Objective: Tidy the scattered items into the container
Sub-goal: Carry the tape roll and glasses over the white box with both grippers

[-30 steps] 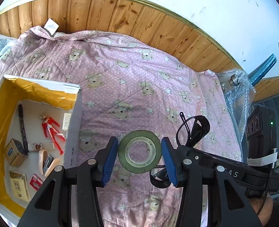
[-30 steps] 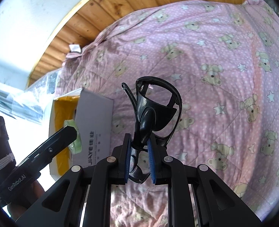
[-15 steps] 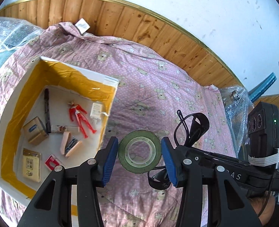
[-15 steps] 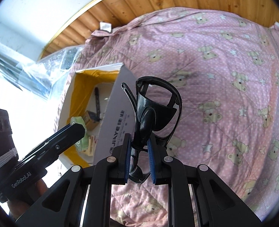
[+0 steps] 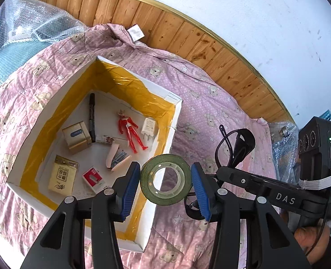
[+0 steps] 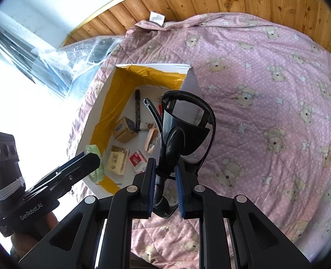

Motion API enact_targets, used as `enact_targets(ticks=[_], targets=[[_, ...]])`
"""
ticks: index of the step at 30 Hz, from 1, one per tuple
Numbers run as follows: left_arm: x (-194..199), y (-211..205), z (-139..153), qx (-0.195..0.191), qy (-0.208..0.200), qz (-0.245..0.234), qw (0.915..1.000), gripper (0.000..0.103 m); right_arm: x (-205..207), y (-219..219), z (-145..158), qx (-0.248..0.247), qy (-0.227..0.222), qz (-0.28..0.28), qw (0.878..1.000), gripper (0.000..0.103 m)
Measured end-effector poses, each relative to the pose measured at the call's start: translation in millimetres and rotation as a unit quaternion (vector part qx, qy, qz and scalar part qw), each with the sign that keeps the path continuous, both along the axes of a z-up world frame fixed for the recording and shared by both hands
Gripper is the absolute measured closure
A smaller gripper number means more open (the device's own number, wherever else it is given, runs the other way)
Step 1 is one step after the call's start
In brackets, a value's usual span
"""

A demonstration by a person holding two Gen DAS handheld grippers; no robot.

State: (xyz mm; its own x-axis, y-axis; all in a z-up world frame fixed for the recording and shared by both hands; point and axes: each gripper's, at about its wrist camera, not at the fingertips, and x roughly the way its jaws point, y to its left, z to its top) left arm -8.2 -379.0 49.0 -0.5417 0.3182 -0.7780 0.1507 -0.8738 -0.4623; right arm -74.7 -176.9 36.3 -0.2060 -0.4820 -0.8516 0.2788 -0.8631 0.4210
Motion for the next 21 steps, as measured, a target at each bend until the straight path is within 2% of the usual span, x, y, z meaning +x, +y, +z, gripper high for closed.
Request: enact_targets(ticks=[14,21], targets=[[23.3,-52.6,-19.7,0.017,-0.019,0.069,0.9973,0.055,-7.2,-54.4,16.4,0.016,0.025,0.065,0.997,0.085],[21.1,-59.0,-33.6,0.025,-0.036,0.078,0.996,0.055,-19.2,-84.3,27.5,0.037,0.058,0.1,0.993,0.085]])
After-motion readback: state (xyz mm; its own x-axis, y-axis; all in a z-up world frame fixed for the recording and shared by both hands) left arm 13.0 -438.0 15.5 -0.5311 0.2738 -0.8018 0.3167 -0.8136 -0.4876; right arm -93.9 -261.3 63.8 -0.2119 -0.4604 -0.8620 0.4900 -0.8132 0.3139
